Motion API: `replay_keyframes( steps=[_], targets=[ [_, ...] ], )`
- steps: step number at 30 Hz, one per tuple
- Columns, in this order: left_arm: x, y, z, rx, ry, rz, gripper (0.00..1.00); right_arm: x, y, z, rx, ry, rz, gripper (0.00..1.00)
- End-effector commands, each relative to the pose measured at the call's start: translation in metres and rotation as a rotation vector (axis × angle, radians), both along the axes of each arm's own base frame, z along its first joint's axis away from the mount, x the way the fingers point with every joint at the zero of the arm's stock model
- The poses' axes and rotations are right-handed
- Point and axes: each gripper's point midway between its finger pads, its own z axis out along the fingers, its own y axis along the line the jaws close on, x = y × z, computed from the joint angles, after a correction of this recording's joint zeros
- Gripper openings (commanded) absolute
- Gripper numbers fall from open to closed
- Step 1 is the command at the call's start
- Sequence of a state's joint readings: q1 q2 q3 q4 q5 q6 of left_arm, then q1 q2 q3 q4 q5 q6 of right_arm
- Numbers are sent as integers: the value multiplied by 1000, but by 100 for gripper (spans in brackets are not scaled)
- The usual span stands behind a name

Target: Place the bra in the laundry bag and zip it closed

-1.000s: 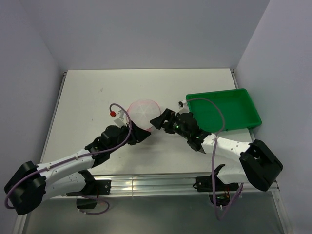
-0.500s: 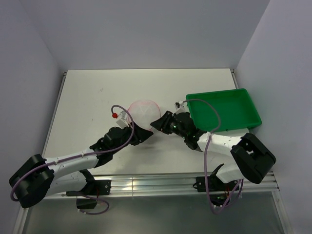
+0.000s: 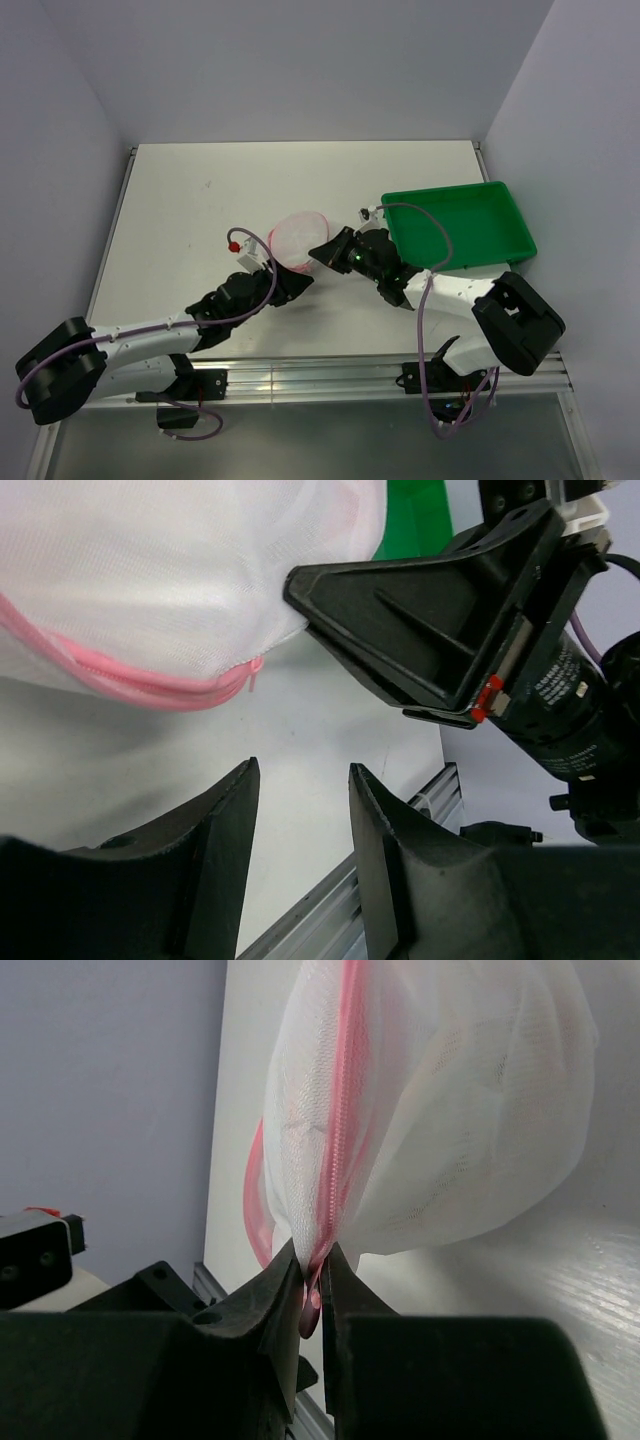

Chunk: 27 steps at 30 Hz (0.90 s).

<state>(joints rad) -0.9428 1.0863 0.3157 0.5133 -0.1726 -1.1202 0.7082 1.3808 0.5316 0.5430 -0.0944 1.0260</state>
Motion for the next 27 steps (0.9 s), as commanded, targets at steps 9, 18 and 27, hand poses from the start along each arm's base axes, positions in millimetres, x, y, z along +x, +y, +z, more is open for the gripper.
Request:
replay_keyframes(
  steps=[9,18,27],
  targets=[
    [18,-12,20,-50,-48,58,48,10,13,34,92,-74,-18,0],
    [36,-23,33,-18,-116,83,45,5,13,28,90,-76,3,0],
    [40,-22,25,12,-102,87,43,5,10,25,71,-83,-6,0]
  ],
)
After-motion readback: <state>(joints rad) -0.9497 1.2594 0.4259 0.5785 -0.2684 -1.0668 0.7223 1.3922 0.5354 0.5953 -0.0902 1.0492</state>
